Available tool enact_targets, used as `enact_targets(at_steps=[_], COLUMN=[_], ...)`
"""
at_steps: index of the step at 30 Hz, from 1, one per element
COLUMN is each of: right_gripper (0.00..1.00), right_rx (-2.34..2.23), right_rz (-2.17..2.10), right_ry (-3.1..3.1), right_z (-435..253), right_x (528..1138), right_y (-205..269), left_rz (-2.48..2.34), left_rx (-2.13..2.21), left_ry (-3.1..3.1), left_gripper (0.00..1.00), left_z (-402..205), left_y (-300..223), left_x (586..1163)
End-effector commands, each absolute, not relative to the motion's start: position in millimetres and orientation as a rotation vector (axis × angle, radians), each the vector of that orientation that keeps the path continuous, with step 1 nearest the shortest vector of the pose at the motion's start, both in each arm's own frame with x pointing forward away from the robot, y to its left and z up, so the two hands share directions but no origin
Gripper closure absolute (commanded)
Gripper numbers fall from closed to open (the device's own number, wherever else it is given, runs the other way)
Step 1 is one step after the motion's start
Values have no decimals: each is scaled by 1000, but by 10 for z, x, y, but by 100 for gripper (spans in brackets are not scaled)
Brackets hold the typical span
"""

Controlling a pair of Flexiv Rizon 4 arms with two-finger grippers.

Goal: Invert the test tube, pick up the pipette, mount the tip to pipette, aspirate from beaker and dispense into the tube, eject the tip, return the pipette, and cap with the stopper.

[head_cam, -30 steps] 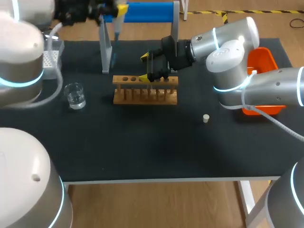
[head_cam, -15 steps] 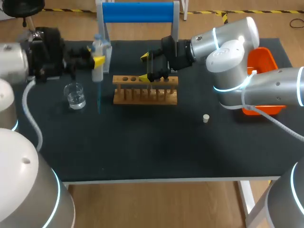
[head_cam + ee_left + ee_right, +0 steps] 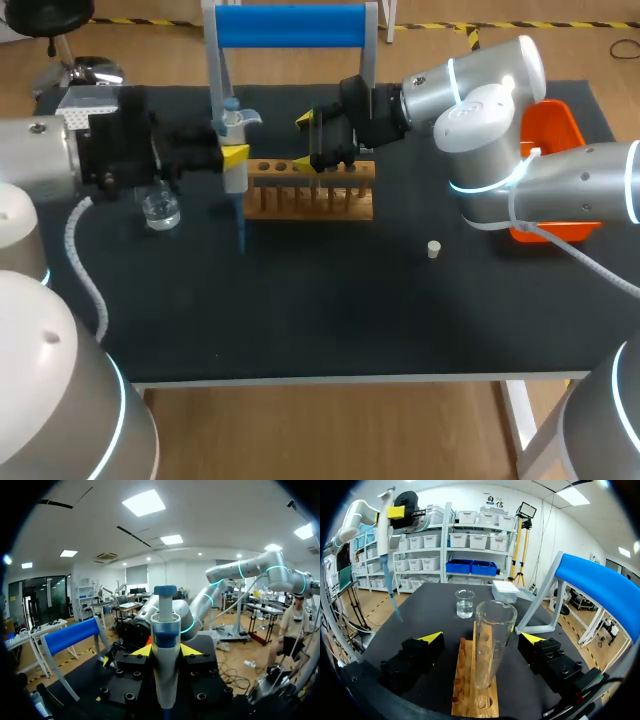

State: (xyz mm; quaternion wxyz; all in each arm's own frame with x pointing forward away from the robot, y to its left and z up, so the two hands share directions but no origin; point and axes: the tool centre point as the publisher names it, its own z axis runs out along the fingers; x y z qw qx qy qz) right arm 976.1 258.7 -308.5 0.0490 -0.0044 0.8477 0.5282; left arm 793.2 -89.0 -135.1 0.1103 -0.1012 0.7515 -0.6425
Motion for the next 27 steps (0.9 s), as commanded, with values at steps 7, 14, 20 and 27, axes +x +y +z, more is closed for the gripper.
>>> enact_targets(at_steps=[7, 14, 20, 27], right_gripper=[0, 0, 0, 0], right_rx=[-15, -15, -15, -15], right_rz=[1607, 1607, 1607, 1607], right_ry=[2589, 2589, 2589, 2589], right_z=[-3079, -3079, -3079, -3079], right_x=[9767, 9767, 9767, 9767], right_y=[2582, 2582, 2582, 2582], left_rz=[-1961, -2001, -1963, -1931], left_rx=[-267, -227, -169, -135], left_ry=[2230, 2228, 2273, 2309], left_gripper=[100, 100, 100, 100], left_z=[-1397, -1350, -1316, -1283], left_y=[-1497, -1756, -1861, -1894], left_x=[8020, 8040, 8052, 8063])
